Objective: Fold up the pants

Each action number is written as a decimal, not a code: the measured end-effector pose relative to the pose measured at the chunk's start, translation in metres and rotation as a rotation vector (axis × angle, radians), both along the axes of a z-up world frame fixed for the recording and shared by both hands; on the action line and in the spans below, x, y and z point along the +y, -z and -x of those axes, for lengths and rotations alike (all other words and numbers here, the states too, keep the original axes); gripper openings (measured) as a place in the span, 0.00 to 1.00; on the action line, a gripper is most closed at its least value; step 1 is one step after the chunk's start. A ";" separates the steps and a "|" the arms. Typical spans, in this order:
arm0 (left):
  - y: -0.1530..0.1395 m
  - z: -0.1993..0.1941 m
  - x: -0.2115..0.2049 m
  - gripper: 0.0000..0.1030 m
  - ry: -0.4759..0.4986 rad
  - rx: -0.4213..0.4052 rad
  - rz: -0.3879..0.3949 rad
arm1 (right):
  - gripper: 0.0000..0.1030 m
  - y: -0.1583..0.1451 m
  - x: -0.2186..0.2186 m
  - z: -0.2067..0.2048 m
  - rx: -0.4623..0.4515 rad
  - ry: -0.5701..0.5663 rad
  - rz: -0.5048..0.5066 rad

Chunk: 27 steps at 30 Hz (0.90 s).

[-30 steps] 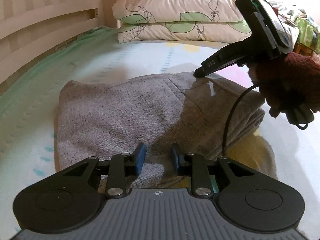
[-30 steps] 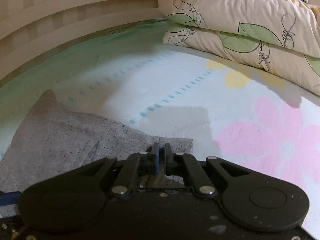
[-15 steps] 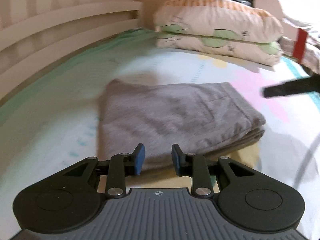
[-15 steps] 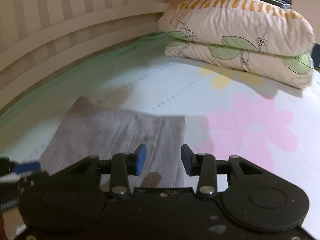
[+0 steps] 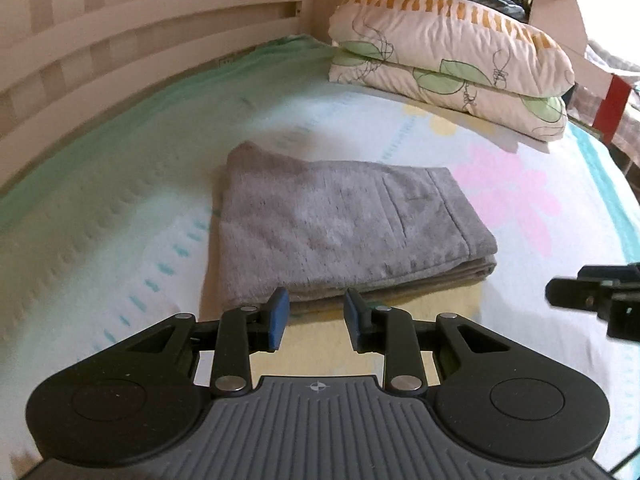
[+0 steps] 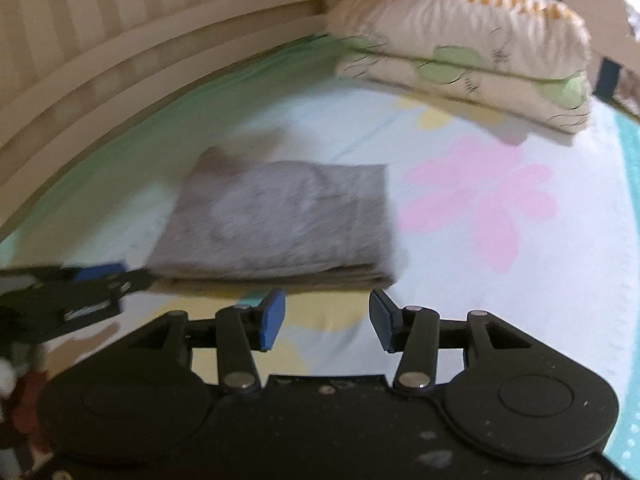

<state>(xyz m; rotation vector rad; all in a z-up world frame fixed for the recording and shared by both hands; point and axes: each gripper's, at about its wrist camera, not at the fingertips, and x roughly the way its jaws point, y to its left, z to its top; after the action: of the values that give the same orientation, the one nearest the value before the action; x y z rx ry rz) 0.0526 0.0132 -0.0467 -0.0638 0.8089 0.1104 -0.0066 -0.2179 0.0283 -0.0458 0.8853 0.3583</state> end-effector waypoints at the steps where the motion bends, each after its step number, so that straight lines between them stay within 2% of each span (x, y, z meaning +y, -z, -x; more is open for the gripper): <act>1: -0.002 0.001 -0.001 0.28 -0.006 -0.006 -0.004 | 0.48 -0.001 0.003 0.002 0.007 -0.007 0.000; 7: -0.003 -0.004 -0.001 0.28 -0.019 0.009 -0.003 | 0.48 -0.005 0.010 0.003 -0.005 -0.011 -0.019; 16: 0.008 -0.014 0.006 0.28 -0.049 0.060 0.029 | 0.48 0.005 0.010 -0.014 0.024 -0.001 -0.022; 27: 0.006 -0.018 0.005 0.28 -0.059 0.057 0.015 | 0.48 0.008 0.012 -0.024 0.032 0.005 -0.032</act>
<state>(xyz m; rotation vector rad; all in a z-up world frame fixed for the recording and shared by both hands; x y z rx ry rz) 0.0708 0.0184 -0.0523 -0.0989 0.8646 0.1625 0.0173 -0.2058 0.0205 -0.0085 0.9111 0.3694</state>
